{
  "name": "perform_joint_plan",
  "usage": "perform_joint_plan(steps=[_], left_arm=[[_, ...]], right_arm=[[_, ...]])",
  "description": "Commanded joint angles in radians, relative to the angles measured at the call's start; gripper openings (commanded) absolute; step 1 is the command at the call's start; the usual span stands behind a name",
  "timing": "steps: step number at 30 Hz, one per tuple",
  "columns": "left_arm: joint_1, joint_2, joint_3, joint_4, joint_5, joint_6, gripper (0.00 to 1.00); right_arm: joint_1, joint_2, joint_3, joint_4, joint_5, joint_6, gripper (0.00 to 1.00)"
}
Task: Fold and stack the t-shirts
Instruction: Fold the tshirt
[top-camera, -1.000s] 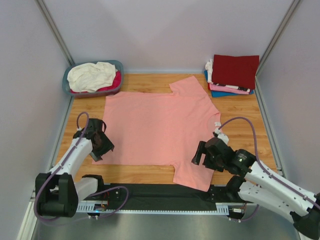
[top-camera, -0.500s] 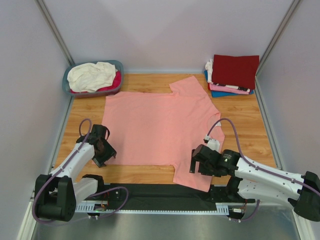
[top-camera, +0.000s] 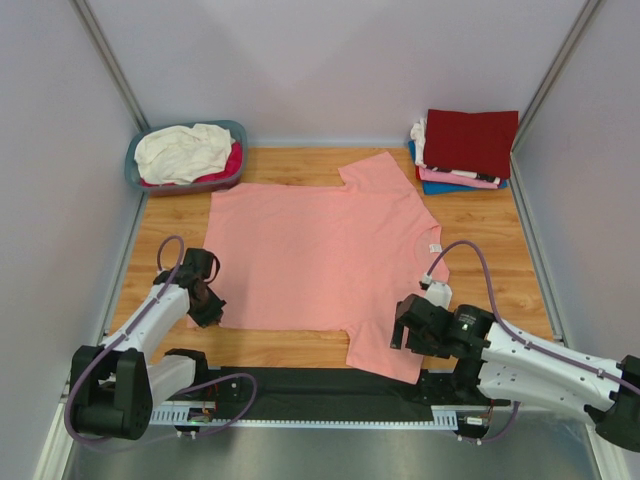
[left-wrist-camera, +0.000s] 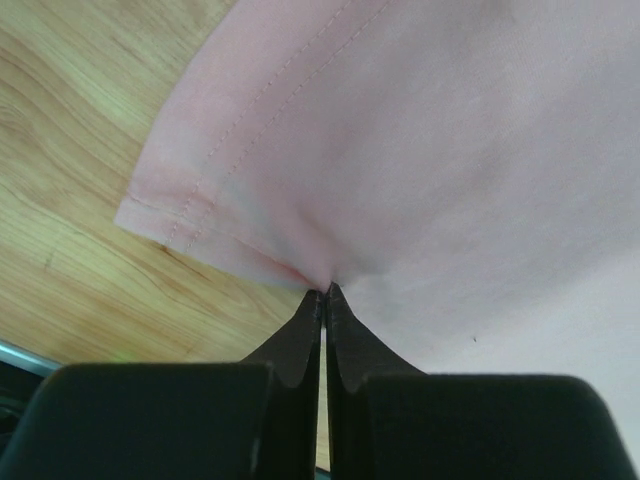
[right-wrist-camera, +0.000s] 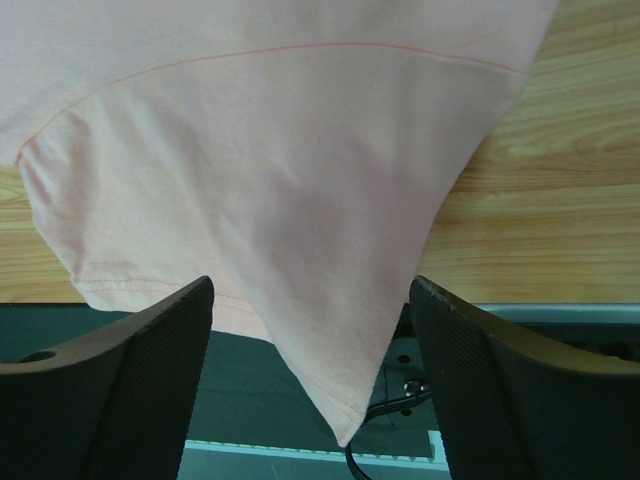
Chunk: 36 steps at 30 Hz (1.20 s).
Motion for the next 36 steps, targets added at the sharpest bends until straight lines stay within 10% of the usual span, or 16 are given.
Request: perform_joint_plan(steps=[1, 17, 23, 31, 36], left_arm=[[-0.004, 0.045, -0.062, 0.112, -0.016, -0.009, 0.00], [-0.004, 0.033, -0.075, 0.178, 0.032, 0.046, 0.00], [-0.004, -0.039, -0.064, 0.132, 0.026, 0.071, 0.00], [-0.004, -0.114, -0.036, 0.072, 0.030, 0.109, 0.00], [-0.004, -0.060, 0.046, 0.039, 0.055, 0.137, 0.00]], right_arm=[[0.006, 0.006, -0.010, -0.043, 0.023, 0.051, 0.79], [0.132, 0.134, -0.006, -0.028, -0.042, 0.179, 0.62], [0.132, 0.152, 0.050, -0.037, -0.002, 0.168, 0.00], [0.088, 0.189, 0.250, -0.155, 0.210, 0.052, 0.00], [-0.150, 0.236, 0.311, -0.029, 0.129, -0.195, 0.00]])
